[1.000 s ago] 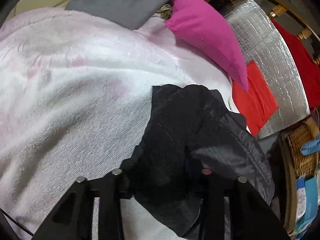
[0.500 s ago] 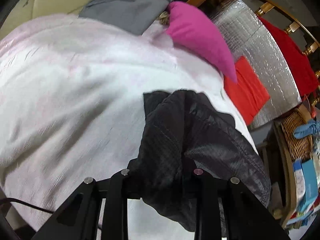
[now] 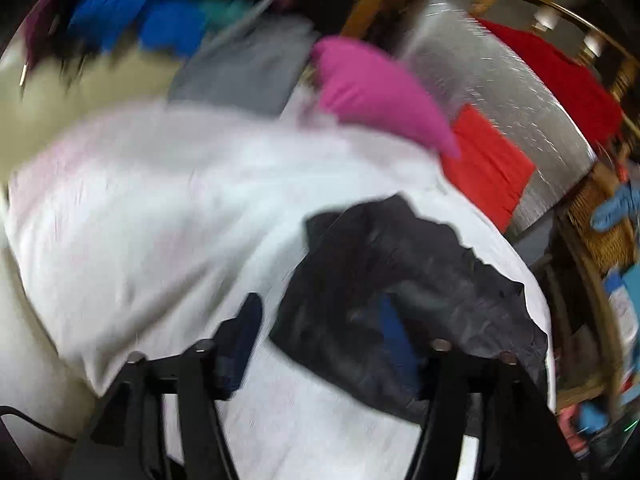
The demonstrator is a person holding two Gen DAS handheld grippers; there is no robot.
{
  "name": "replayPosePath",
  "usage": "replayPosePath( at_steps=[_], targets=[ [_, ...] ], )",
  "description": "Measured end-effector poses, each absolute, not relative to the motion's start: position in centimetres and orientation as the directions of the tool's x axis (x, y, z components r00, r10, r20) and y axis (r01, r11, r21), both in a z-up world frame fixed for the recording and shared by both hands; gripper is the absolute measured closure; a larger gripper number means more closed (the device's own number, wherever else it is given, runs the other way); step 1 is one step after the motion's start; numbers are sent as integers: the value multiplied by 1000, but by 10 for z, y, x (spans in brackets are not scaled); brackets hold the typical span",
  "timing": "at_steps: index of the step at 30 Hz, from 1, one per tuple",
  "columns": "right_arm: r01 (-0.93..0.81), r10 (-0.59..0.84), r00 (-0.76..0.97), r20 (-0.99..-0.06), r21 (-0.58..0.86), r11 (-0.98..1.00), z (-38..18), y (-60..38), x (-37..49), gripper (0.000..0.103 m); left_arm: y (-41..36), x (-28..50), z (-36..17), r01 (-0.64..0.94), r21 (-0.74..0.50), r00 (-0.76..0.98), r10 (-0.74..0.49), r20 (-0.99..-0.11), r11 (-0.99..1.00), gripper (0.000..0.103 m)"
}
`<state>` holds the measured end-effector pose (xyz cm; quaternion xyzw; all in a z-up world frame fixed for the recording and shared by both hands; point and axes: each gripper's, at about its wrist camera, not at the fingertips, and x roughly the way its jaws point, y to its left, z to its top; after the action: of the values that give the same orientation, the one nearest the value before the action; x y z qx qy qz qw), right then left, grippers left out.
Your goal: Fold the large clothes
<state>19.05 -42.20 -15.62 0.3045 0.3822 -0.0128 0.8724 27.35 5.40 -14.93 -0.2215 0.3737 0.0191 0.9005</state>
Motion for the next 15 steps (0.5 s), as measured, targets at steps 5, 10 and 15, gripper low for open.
replayPosePath(
  at_steps=[5,10,15],
  targets=[
    [133,168,751,-639,395,909,-99,-393,247,18,14,320,-163,-146,-396,722,-176,-669,907,28],
    [92,109,661,-743,224,970,-111,-365,351,18,-14,366,-230,-163,-220,581,-87,-809,962,28],
    [123,28,517,-855,106,987,-156,-370,421,18,-24,382,-218,-110,-181,621,-75,-780,977,28]
  ],
)
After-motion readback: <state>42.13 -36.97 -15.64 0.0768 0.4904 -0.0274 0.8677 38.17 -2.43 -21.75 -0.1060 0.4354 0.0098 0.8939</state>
